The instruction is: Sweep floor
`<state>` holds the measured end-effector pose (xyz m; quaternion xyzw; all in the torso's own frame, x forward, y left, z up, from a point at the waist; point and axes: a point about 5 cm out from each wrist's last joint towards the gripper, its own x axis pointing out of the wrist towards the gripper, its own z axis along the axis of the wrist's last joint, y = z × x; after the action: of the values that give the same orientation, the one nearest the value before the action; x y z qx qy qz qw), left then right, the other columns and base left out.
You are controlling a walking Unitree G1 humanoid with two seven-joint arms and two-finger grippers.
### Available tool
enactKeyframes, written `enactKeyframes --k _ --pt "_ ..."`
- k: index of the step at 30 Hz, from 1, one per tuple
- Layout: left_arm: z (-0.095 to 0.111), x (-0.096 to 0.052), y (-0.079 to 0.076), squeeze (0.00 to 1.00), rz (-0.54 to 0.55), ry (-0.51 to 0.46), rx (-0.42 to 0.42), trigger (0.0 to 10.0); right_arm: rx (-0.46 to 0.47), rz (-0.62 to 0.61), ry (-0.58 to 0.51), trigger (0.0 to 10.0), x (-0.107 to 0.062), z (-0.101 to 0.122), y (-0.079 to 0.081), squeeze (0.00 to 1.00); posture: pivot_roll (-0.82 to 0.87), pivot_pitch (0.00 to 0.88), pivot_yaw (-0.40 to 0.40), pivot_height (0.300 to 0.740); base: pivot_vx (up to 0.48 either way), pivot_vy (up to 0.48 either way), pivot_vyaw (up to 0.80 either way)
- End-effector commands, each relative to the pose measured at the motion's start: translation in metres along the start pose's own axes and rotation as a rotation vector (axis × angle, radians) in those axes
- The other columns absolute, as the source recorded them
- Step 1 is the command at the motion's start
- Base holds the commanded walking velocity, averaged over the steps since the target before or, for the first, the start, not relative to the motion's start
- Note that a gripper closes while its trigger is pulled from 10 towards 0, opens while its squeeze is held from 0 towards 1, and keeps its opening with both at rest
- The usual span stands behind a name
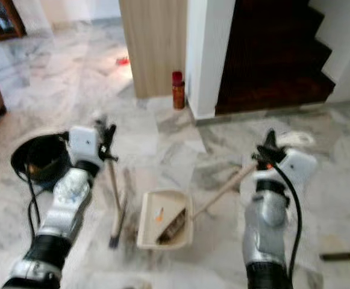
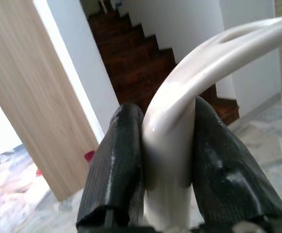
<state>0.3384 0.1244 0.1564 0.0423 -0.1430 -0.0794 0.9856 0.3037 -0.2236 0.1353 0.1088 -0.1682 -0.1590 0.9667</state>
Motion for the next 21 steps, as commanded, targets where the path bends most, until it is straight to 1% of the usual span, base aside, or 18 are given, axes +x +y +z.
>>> enactKeyframes --k 1,21 --pt "0.0106 0.0028 0.0095 0.0 0.019 -0.045 0.025 10.0 0.008 0.032 -0.054 10.0 0.0053 0.0107 0.01 0.0 0.09 0.078 -0.023 0.74 0.0 0.334 0.0" --pt "0.0142 0.0052 0.0106 0.0 0.024 -0.054 0.028 10.0 0.016 0.063 -0.053 10.0 0.006 0.0117 0.0142 0.0 0.09 0.087 -0.021 0.74 0.0 0.332 0.0"
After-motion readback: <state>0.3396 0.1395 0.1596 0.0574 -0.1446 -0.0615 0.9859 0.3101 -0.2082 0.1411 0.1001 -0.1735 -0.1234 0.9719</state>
